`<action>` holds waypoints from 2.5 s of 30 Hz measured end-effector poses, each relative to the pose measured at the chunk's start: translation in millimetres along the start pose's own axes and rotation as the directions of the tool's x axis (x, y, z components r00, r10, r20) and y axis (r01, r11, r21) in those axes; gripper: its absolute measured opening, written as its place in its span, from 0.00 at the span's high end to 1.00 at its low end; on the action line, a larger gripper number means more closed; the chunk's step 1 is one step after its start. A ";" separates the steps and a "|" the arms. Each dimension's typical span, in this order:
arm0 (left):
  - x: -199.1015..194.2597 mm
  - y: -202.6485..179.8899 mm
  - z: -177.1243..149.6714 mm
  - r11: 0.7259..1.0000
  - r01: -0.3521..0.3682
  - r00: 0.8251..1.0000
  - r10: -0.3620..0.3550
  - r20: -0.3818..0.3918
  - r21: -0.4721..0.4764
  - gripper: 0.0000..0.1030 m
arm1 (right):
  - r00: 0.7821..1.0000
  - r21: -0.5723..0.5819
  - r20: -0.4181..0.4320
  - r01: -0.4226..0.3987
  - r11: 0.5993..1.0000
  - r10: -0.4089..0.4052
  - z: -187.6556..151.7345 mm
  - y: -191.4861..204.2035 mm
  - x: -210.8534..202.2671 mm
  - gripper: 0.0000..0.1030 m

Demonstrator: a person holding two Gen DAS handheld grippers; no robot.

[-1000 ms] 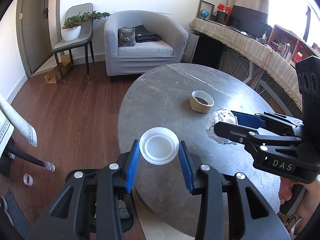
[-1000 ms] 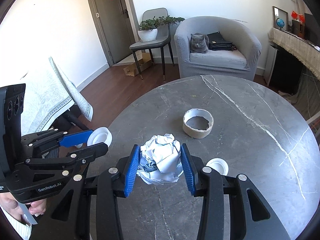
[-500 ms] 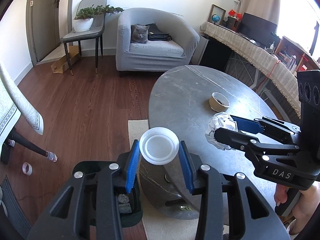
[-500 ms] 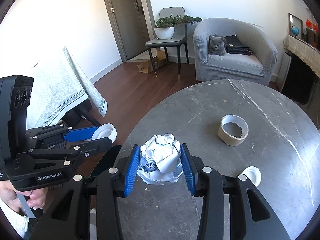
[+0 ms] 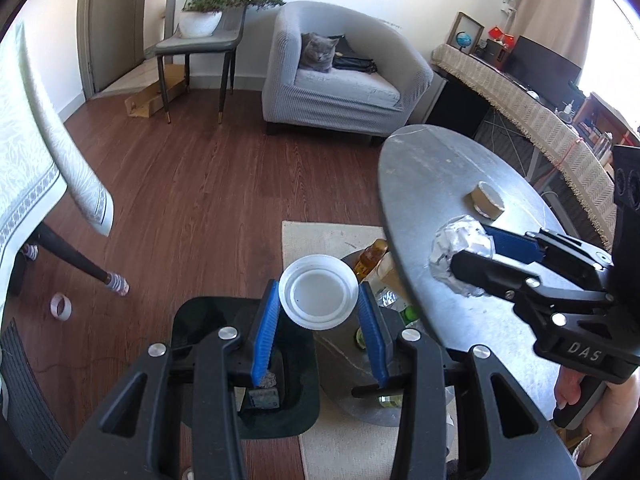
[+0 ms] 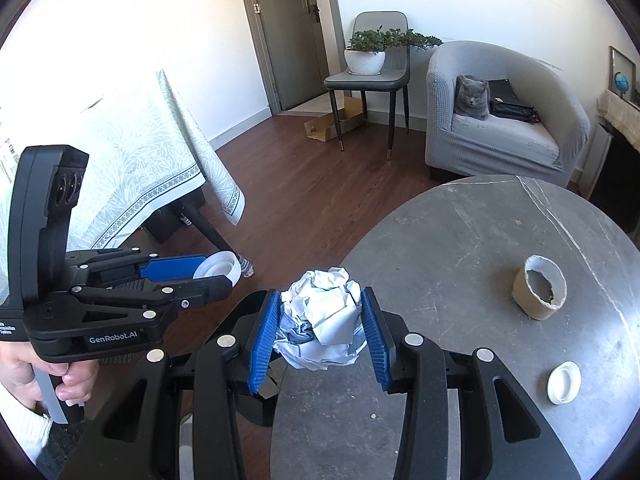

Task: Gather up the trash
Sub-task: 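Carry the white lid and crumpled paper in both tools over the green bin, then open the left tool to drop the white lid into the bin, then open the right tool to drop the crumpled white paper into the bin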

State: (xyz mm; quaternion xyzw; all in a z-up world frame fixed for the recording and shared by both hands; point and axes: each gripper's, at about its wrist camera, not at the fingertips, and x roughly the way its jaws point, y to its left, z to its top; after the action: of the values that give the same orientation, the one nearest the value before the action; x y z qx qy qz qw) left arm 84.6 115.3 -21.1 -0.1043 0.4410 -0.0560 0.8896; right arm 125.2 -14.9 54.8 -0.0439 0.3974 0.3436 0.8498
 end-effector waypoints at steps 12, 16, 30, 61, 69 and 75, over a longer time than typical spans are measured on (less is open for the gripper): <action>13.7 52.5 -26.0 0.998 -0.045 0.992 0.039 -0.123 -0.046 0.59 | 0.999 -0.044 -0.017 -0.040 0.998 0.039 10.2 32.7 24.0 0.59; 26.2 65.3 -38.9 0.997 -0.063 0.983 0.055 -0.177 -0.044 0.59 | 0.998 -0.056 -0.029 -0.048 0.997 0.047 11.7 41.8 33.1 0.59; 58.4 102.0 -77.0 0.995 -0.082 0.949 0.061 -0.309 -0.056 0.59 | 0.994 -0.090 -0.085 -0.076 0.993 0.069 17.0 73.0 71.6 0.59; -34.5 128.1 -43.1 0.988 -0.112 0.992 0.105 -0.062 -0.106 0.50 | 0.933 -0.149 -0.361 -0.065 0.987 0.007 -27.8 122.2 185.1 0.59; -52.6 117.3 -31.5 0.991 -0.103 0.994 0.104 0.009 -0.090 0.64 | 0.893 -0.148 -0.450 -0.050 0.988 -0.022 -46.2 122.6 214.2 0.59; -62.6 109.0 -28.0 0.993 -0.089 0.995 0.092 0.040 -0.073 0.68 | 0.862 -0.176 -0.504 -0.032 0.984 -0.063 -63.4 120.2 229.0 0.59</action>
State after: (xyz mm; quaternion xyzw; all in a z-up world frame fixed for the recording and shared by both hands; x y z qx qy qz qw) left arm 25.2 229.5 -14.8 -0.1171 0.4276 0.0025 0.8963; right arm 112.5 180.2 -126.0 -0.2119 0.5741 0.3473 0.7106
